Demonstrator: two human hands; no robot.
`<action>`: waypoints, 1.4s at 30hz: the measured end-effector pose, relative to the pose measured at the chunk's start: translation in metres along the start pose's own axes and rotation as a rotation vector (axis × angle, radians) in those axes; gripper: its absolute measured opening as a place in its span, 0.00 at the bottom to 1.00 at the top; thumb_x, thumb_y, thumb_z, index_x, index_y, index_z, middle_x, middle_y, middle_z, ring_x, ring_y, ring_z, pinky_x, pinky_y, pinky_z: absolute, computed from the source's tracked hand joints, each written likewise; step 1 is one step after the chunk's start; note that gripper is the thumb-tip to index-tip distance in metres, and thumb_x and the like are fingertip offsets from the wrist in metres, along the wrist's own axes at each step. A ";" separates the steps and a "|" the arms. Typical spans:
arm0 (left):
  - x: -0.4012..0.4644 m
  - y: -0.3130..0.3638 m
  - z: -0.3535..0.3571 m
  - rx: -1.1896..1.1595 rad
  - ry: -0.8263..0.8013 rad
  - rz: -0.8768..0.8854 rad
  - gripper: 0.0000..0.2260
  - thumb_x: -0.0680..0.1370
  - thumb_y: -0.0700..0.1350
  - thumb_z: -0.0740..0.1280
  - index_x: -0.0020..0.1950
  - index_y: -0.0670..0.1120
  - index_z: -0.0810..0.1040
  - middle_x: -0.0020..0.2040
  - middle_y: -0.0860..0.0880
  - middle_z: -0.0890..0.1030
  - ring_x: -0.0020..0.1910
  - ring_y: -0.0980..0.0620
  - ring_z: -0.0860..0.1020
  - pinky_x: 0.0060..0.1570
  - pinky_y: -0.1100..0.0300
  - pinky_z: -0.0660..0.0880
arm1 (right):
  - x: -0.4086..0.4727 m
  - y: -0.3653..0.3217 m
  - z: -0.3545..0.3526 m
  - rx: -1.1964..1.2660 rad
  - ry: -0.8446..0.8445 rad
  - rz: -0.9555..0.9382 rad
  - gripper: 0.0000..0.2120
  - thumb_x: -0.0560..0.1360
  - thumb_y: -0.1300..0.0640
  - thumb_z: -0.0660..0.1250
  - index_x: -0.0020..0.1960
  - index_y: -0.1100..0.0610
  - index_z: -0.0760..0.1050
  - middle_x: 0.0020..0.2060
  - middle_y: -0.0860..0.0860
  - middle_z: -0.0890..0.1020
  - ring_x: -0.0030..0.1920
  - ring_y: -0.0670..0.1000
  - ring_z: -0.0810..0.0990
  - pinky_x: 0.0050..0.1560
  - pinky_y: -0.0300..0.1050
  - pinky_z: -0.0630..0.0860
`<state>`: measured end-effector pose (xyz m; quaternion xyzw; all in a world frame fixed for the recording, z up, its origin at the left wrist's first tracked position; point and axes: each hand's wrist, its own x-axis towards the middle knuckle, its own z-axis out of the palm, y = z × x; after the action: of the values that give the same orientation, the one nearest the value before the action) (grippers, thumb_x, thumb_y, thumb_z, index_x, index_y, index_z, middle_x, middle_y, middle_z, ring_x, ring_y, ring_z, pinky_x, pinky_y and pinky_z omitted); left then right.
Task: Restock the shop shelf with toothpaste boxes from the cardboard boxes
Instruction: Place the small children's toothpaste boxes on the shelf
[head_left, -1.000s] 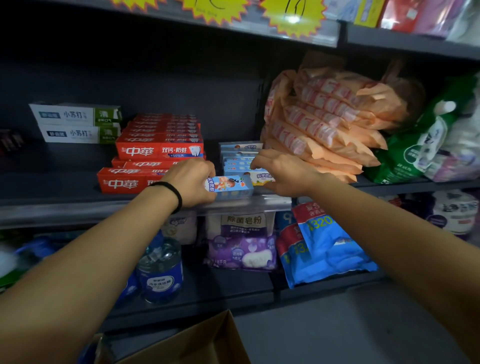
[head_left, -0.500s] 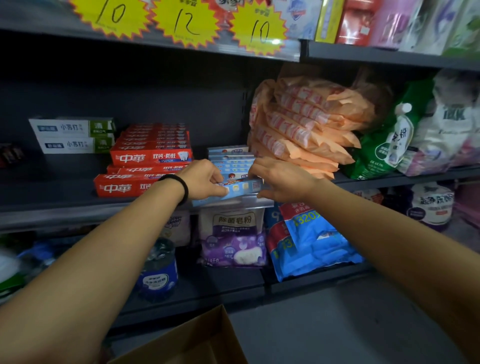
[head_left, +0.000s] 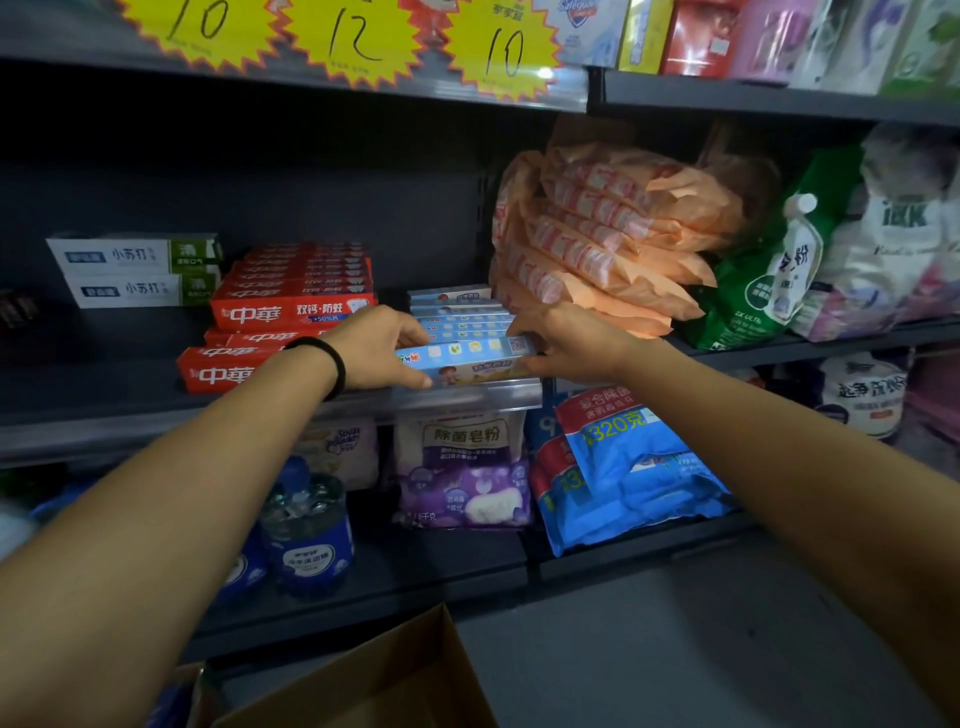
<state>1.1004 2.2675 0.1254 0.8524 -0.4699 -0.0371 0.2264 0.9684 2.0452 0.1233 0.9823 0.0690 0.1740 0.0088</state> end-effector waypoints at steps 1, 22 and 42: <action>0.000 0.000 -0.001 0.037 0.014 0.009 0.22 0.68 0.45 0.77 0.61 0.44 0.78 0.56 0.50 0.80 0.55 0.52 0.78 0.58 0.57 0.74 | 0.000 0.001 -0.001 0.013 -0.006 0.019 0.13 0.73 0.56 0.72 0.50 0.65 0.77 0.41 0.57 0.79 0.39 0.54 0.74 0.36 0.42 0.59; 0.053 -0.012 0.030 0.306 0.097 0.052 0.16 0.74 0.46 0.71 0.61 0.43 0.79 0.57 0.43 0.75 0.55 0.45 0.74 0.55 0.54 0.71 | 0.018 0.044 0.029 0.035 -0.077 0.202 0.15 0.74 0.57 0.69 0.59 0.59 0.73 0.45 0.52 0.75 0.46 0.51 0.70 0.43 0.41 0.63; 0.077 -0.031 0.049 0.354 0.210 0.029 0.10 0.74 0.42 0.71 0.55 0.41 0.82 0.54 0.43 0.79 0.52 0.44 0.77 0.54 0.51 0.75 | 0.037 0.060 0.058 -0.204 -0.082 0.135 0.09 0.75 0.58 0.66 0.51 0.60 0.80 0.48 0.58 0.80 0.50 0.59 0.77 0.44 0.50 0.71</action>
<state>1.1539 2.2015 0.0804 0.8712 -0.4550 0.1386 0.1213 1.0300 1.9915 0.0842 0.9850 -0.0158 0.1400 0.1000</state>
